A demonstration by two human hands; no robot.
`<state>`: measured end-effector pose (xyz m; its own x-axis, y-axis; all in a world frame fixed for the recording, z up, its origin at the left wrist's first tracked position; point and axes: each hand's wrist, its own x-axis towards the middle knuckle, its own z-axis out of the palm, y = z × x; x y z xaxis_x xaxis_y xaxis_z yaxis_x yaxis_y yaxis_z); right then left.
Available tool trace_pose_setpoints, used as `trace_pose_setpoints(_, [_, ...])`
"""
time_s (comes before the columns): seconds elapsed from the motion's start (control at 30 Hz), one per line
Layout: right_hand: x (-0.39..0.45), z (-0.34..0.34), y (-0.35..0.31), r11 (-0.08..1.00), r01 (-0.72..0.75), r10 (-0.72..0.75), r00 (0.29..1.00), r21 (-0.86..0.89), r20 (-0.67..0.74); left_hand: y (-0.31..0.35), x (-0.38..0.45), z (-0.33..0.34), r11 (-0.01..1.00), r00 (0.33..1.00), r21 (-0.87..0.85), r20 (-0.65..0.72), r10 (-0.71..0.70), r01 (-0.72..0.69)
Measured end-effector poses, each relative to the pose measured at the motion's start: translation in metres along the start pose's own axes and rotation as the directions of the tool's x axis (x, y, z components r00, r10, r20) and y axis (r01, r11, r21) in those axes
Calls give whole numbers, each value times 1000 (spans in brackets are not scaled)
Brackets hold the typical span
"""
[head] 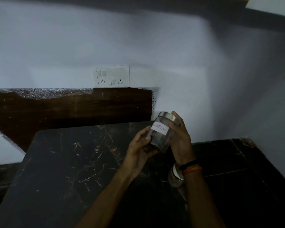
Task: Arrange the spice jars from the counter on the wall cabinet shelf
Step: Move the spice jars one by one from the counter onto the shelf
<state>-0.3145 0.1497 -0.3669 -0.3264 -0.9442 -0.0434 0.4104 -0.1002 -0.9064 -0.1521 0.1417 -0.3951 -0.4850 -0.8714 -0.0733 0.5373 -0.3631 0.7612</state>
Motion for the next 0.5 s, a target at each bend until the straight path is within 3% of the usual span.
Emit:
trace_pose_setpoints(0.23, [6, 9, -17, 996, -19, 6, 991, 92, 137, 8, 4, 8, 999, 996, 14, 86, 33, -34])
trace_pose_setpoints(0.5, [31, 31, -52, 996, 93, -90, 981, -12, 175, 36, 26, 29, 991, 984, 49, 127, 121, -128])
